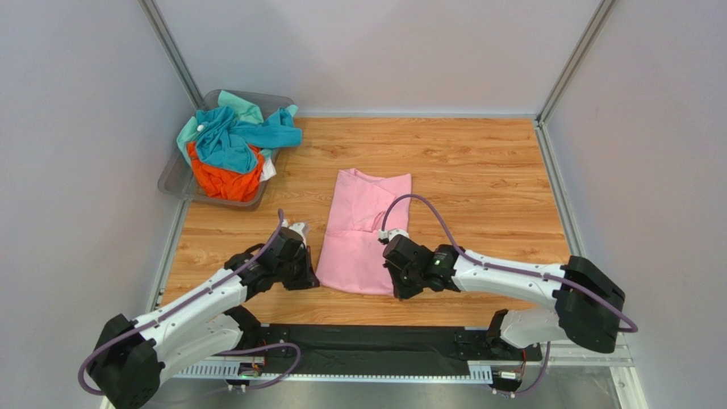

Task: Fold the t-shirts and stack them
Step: Fold the tshirt

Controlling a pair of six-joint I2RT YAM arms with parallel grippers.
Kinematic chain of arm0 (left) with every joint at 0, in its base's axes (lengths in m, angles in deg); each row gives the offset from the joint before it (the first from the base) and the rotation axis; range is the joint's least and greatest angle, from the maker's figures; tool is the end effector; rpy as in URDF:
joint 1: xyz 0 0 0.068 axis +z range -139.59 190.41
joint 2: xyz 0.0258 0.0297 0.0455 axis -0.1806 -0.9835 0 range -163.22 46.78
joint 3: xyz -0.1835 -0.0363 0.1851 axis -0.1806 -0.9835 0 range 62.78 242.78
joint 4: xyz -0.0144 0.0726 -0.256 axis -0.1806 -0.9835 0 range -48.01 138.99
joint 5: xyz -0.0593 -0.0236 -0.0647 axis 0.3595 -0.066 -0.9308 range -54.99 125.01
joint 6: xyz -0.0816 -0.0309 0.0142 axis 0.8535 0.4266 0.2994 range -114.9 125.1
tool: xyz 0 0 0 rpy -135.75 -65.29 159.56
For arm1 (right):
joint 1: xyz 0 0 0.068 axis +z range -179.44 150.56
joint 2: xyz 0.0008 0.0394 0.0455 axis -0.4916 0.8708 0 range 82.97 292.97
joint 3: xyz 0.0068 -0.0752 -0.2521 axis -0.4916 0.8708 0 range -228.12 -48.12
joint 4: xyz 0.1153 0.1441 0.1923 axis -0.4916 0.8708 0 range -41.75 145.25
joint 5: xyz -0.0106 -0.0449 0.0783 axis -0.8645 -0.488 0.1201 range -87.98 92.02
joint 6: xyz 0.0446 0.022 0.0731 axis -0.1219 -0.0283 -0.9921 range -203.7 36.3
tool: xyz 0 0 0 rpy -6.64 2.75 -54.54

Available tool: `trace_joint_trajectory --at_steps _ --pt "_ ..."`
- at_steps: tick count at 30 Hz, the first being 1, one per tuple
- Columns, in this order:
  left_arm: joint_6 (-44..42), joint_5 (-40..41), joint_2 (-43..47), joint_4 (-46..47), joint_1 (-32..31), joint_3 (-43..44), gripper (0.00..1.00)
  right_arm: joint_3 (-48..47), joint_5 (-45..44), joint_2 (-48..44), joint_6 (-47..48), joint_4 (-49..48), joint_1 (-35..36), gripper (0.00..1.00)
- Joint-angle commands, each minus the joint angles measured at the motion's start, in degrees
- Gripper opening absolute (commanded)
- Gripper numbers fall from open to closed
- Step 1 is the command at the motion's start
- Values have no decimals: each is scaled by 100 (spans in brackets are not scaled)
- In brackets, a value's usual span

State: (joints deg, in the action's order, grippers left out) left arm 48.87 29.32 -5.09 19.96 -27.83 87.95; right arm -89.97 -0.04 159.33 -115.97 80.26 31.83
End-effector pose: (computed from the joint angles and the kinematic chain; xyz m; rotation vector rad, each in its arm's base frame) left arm 0.1517 -0.1297 0.1286 -0.0883 2.6800 -0.6427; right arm 0.1280 0.2277 0.1280 -0.6934 2.7221 0.3906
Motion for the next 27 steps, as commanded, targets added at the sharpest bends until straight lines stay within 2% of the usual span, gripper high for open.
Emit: trace_joint_trajectory --at_steps 1,11,17,22,27 --pt "-123 -2 335 -374 -17 251 0 -394 119 -411 98 305 34 0" --pt "9 -353 1872 -1419 -17 849 0 -807 1531 -1060 -42 1026 34 0" --pt "-70 -169 2427 -2132 -8 1473 0 -1054 2026 -1562 -209 1263 7 0" --pt "-61 95 2410 -2053 -8 1667 0 -1045 2184 -1791 -262 1317 -309 0" --pt "9 560 2051 -1615 -8 1763 0 -1080 2386 -1747 -34 1325 -1055 0"
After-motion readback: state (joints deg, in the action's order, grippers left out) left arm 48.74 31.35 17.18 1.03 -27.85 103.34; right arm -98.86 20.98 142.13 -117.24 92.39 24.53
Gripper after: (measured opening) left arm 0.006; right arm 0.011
